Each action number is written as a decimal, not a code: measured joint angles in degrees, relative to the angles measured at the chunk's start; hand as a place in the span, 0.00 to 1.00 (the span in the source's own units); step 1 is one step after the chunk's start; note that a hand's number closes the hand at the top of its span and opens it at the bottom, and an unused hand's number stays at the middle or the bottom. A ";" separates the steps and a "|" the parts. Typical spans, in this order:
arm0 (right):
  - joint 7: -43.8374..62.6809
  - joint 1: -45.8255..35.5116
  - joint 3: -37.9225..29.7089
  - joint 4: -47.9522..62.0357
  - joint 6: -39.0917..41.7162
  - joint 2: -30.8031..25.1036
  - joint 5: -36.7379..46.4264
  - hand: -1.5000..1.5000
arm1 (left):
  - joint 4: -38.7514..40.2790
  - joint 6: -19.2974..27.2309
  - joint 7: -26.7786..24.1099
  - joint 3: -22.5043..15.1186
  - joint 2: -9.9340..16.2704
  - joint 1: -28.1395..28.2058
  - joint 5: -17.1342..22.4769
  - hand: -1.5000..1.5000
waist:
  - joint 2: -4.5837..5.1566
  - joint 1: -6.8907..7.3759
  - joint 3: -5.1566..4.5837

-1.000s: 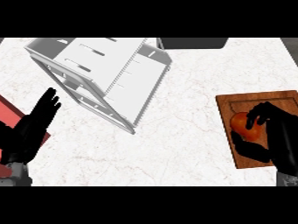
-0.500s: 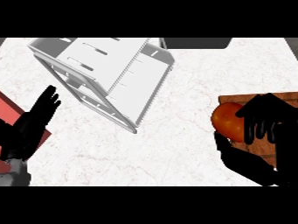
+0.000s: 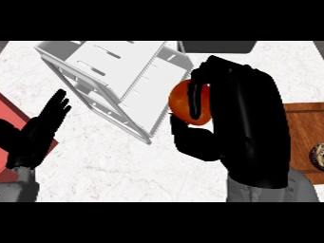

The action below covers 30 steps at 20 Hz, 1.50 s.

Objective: Pick the tomato from the cutting board and place it in the tiered basket

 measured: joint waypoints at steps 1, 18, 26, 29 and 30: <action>0.48 -2.78 -0.63 2.67 -0.63 0.14 -0.94 1.00 | -0.49 0.02 0.69 0.12 0.15 -0.25 0.04 0.50 | 0.00 0.09 0.00; 4.33 -25.95 3.54 39.72 -18.49 0.55 -12.47 1.00 | -1.66 -0.47 1.03 -0.17 -1.38 0.35 -1.08 0.50 | 0.13 0.70 0.02; 2.49 -28.30 4.58 46.38 -25.13 0.06 -15.46 1.00 | -1.72 -0.67 1.14 -0.21 -2.08 0.51 -1.59 0.50 | -0.95 0.26 0.65; 2.23 -29.47 5.12 49.29 -27.92 -0.11 -15.64 1.00 | -1.74 -1.43 0.89 0.38 -1.48 0.48 -1.25 0.50 | -1.24 0.60 0.82; 1.84 -29.49 5.35 50.23 -28.96 -0.17 -15.64 1.00 | -1.94 -1.45 1.31 0.35 -1.46 0.36 -1.22 0.50 | -1.30 0.68 0.84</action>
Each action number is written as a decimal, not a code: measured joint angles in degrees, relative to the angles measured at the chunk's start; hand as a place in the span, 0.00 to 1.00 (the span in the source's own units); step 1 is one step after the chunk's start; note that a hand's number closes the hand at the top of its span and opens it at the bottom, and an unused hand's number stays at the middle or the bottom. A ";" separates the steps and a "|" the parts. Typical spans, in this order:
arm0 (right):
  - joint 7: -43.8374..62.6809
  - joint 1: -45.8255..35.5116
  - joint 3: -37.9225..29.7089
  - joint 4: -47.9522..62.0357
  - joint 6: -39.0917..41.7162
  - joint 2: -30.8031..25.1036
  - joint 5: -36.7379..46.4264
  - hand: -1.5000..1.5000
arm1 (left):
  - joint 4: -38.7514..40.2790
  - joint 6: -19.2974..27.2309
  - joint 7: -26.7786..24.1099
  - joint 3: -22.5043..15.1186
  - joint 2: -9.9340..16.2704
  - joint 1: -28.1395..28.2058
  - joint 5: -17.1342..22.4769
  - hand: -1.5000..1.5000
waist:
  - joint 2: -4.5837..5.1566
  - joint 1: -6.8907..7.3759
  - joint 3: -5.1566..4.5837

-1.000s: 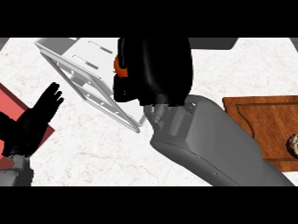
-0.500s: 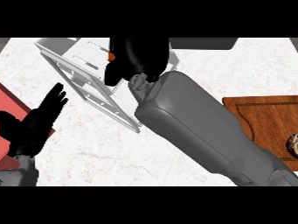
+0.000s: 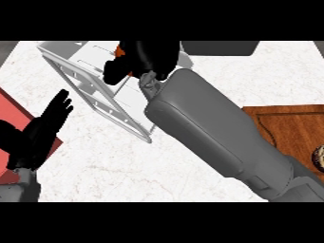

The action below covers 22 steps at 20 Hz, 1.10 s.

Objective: Pick the tomato from the cutting board and place it in the tiered basket

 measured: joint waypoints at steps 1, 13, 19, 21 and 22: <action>0.15 -0.65 0.58 1.01 -0.80 -0.02 0.29 1.00 | -0.10 0.03 0.04 -0.10 -0.08 0.20 -0.14 0.50 | 0.03 0.12 -0.03; -5.25 -6.52 3.54 18.71 -17.01 0.64 -1.20 0.00 | 1.89 -0.32 -1.05 -0.05 -0.79 -1.38 -0.96 0.50 | 1.61 1.28 -0.78; -9.14 -7.55 2.06 22.50 -23.26 0.79 -6.27 0.00 | 0.71 -0.29 -0.07 0.07 -0.90 -1.27 -0.97 0.50 | 1.86 1.44 -0.81; -10.17 -7.60 0.81 22.23 -25.93 0.78 -7.97 0.00 | 1.25 -0.22 -0.08 -0.09 -1.19 -1.58 -1.15 0.50 | 1.91 1.35 -0.81; -10.35 -7.67 0.34 21.53 -26.99 0.76 -9.00 0.00 | 2.22 -0.13 -0.33 0.27 -1.19 -2.26 -1.15 0.50 | 1.92 1.20 -0.81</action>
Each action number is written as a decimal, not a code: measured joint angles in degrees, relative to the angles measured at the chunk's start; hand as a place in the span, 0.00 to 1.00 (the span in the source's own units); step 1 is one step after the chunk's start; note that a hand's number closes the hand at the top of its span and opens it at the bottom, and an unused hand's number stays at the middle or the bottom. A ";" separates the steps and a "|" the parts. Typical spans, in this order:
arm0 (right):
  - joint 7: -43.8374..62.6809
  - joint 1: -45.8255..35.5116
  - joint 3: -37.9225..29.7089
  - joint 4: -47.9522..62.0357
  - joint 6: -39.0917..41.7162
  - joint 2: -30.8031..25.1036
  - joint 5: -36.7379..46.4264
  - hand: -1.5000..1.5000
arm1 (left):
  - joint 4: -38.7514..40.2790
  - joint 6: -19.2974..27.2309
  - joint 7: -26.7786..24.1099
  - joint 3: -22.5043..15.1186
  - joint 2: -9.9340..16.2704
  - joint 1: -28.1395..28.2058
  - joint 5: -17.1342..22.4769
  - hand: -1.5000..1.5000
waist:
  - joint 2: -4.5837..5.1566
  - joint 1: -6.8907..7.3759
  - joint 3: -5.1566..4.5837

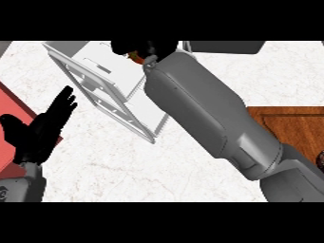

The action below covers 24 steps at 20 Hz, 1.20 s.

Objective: Pick the tomato from the cutting board and place it in the tiered basket

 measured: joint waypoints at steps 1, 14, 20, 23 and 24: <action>-0.65 -0.07 -1.16 -0.19 -1.06 -0.01 -0.76 0.00 | -0.06 -0.27 -0.20 0.21 0.15 0.39 0.20 0.50 | -0.04 -0.12 0.00; -7.13 6.54 -13.12 -12.16 -13.84 -2.82 -4.54 0.00 | -2.34 -0.36 0.36 2.09 0.89 3.49 0.91 0.50 | -0.91 -2.82 0.08; -2.64 14.53 -16.10 -24.09 -13.24 -9.12 -1.30 0.00 | -2.88 -0.08 -0.25 2.99 0.88 5.48 0.78 0.50 | -1.40 -4.49 0.07; 0.08 20.27 -17.18 -33.11 -11.22 -13.34 -0.59 0.00 | -2.61 -0.14 -0.68 3.45 0.80 5.84 0.95 0.50 | -1.52 -5.13 0.07; 0.86 21.98 -17.93 -36.21 -10.30 -15.20 -1.03 0.00 | -2.74 0.11 -0.74 3.14 0.54 5.85 0.55 0.50 | -1.50 -5.21 0.08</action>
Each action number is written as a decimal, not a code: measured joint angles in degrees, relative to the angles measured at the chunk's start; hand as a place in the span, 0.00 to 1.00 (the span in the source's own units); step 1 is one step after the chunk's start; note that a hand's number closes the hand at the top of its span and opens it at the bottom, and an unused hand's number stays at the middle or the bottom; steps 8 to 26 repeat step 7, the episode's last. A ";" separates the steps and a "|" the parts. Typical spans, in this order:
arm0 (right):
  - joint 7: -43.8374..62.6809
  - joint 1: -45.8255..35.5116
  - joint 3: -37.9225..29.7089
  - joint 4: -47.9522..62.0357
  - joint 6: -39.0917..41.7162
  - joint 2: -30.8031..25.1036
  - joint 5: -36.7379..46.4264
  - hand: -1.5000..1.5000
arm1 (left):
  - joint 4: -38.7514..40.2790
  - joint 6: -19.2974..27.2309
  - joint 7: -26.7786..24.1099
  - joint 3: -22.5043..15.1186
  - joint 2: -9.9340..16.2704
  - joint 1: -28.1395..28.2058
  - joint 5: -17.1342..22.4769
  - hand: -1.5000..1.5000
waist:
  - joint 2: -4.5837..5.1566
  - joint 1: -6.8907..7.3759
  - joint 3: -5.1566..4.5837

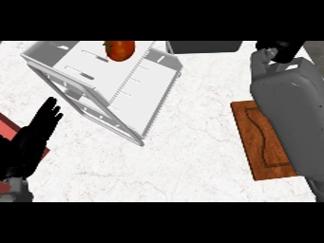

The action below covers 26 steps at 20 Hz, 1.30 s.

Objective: Pick the tomato from the cutting board and place it in the tiered basket

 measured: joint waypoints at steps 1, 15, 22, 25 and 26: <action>1.14 1.84 -0.47 -3.22 1.04 -1.61 0.09 0.00 | 0.30 0.12 0.08 0.06 -0.01 -0.39 -0.13 0.50 | 0.00 -0.10 0.00; 4.14 14.84 -5.17 -21.54 6.55 -10.90 -3.81 0.00 | 0.46 -0.17 0.23 0.01 -0.15 -0.86 -0.35 0.50 | 0.29 0.52 -0.01; 4.14 14.84 -5.17 -21.54 6.55 -10.90 -3.81 0.00 | 0.46 -0.17 0.23 0.01 -0.15 -0.86 -0.35 0.50 | 0.29 0.52 -0.01; 4.14 14.84 -5.17 -21.54 6.55 -10.90 -3.81 0.00 | 0.46 -0.17 0.23 0.01 -0.15 -0.86 -0.35 0.50 | 0.29 0.52 -0.01; 4.14 14.84 -5.17 -21.54 6.55 -10.90 -3.81 0.00 | 0.46 -0.17 0.23 0.01 -0.15 -0.86 -0.35 0.50 | 0.29 0.52 -0.01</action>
